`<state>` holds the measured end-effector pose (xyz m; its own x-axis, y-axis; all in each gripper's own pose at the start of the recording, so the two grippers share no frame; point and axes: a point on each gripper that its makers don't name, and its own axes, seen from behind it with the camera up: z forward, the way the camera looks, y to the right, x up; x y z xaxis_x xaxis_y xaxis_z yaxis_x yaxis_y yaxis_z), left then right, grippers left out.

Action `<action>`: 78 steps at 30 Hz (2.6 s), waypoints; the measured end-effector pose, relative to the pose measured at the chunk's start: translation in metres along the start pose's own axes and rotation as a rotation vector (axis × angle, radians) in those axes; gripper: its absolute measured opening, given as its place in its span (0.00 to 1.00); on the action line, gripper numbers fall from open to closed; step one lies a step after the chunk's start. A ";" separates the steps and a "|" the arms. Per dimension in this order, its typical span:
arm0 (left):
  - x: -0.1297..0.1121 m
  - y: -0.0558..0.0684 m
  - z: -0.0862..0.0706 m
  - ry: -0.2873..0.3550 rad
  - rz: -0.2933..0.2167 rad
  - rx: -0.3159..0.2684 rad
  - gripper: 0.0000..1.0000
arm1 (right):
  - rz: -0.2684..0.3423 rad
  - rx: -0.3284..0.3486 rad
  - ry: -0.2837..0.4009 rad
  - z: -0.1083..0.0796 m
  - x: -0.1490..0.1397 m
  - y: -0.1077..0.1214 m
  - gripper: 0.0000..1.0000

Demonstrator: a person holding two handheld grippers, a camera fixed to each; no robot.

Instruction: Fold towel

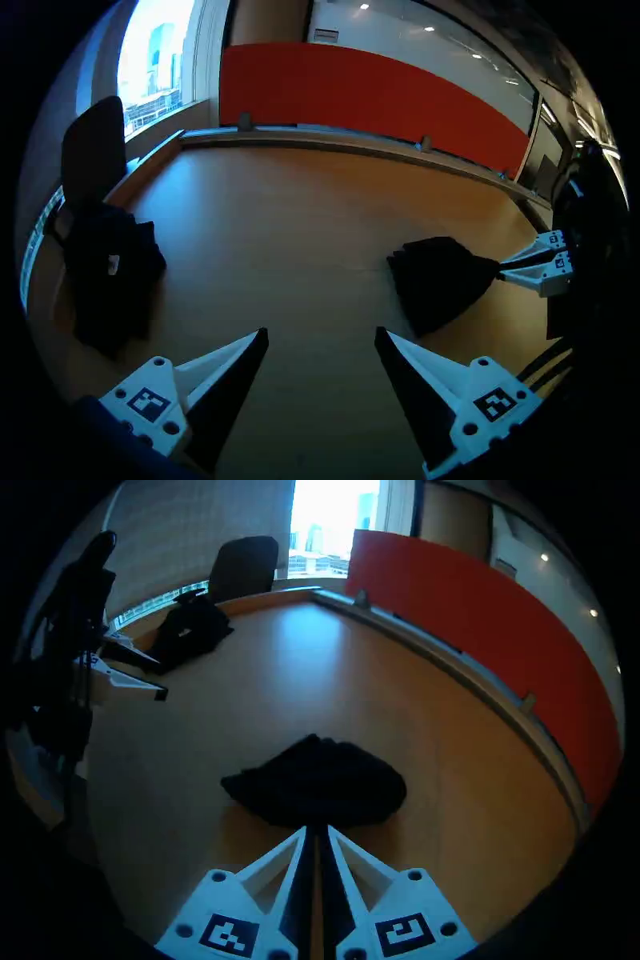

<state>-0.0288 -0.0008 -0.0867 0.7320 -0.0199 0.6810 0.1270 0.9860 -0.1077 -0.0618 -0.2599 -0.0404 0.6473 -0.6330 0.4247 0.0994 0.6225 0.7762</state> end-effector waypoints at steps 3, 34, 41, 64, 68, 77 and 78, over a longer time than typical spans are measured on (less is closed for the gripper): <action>0.001 -0.002 -0.004 0.003 -0.004 0.001 0.99 | -0.021 -0.012 0.025 -0.009 0.020 0.004 0.06; 0.023 0.019 -0.019 0.031 0.009 -0.037 1.00 | -0.036 -0.110 0.075 -0.090 0.049 0.063 0.05; 0.024 0.026 -0.019 0.031 0.013 -0.034 1.00 | -0.007 -0.133 0.075 -0.112 0.035 0.083 0.05; 0.027 0.056 -0.020 0.024 0.033 -0.002 1.00 | 0.028 -0.219 -0.015 -0.180 -0.049 0.210 0.05; 0.027 0.061 -0.020 0.023 0.038 0.009 0.99 | 0.037 -0.229 -0.024 -0.189 -0.062 0.231 0.05; 0.028 0.078 -0.019 0.024 0.041 0.020 1.00 | 0.051 -0.254 -0.051 -0.206 -0.090 0.273 0.05; 0.028 0.080 -0.019 0.024 0.041 0.021 1.00 | 0.052 -0.257 -0.054 -0.208 -0.093 0.277 0.05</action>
<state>0.0143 0.0744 -0.0902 0.7520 0.0169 0.6589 0.0828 0.9893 -0.1198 0.0629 0.0674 0.0382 0.6161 -0.6161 0.4908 0.2598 0.7472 0.6117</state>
